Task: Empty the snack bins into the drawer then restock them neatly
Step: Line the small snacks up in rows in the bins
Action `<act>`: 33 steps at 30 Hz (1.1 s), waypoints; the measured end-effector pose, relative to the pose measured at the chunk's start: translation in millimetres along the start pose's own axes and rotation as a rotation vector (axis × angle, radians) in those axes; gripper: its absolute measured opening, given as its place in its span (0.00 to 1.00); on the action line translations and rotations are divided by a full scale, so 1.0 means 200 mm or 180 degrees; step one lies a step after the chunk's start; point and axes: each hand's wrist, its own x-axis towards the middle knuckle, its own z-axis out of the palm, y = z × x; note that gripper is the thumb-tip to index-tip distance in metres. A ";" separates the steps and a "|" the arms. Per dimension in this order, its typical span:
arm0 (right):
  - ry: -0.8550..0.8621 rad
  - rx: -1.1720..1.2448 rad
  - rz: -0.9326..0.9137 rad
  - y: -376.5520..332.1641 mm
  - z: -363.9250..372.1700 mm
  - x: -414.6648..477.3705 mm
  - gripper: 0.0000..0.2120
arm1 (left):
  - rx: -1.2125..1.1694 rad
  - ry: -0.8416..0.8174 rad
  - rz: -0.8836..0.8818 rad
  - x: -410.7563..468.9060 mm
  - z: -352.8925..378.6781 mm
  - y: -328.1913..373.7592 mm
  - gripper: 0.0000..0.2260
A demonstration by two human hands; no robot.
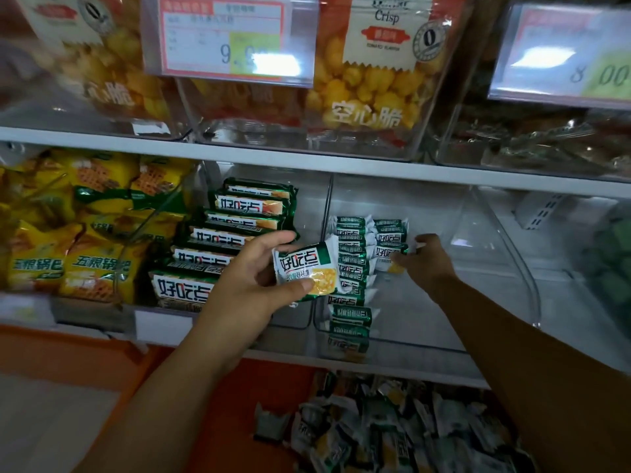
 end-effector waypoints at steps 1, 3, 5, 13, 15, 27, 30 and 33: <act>0.0105 -0.0046 -0.0135 -0.02 -0.01 -0.03 0.31 | 0.0021 -0.0007 0.0009 0.00 0.00 0.00 0.24; 0.0218 0.0110 -0.0556 -0.10 -0.06 -0.15 0.26 | 0.0039 -0.0048 0.0025 -0.01 0.01 0.01 0.24; -0.0315 0.0631 -0.0833 -0.21 -0.11 -0.36 0.17 | 0.0035 -0.0118 0.0029 -0.02 0.02 0.02 0.24; -0.1692 0.1425 -0.0829 -0.31 -0.17 -0.73 0.18 | 0.0707 -0.0122 0.0363 -0.04 0.10 -0.01 0.29; -0.1209 0.1588 -0.0679 -0.28 -0.20 -0.65 0.17 | 0.1169 -0.0053 0.0464 -0.04 0.11 -0.02 0.30; -0.0623 0.0129 0.0110 0.01 -0.09 -0.12 0.20 | 0.1703 -0.0432 0.0316 0.00 0.07 -0.12 0.24; -0.0409 -0.0282 0.0046 0.00 -0.07 -0.08 0.36 | 0.1671 -0.0431 0.0390 0.00 0.06 -0.13 0.21; -0.0649 0.0005 -0.0098 0.00 -0.04 -0.07 0.42 | 0.1678 -0.0445 0.0397 0.00 0.07 -0.13 0.20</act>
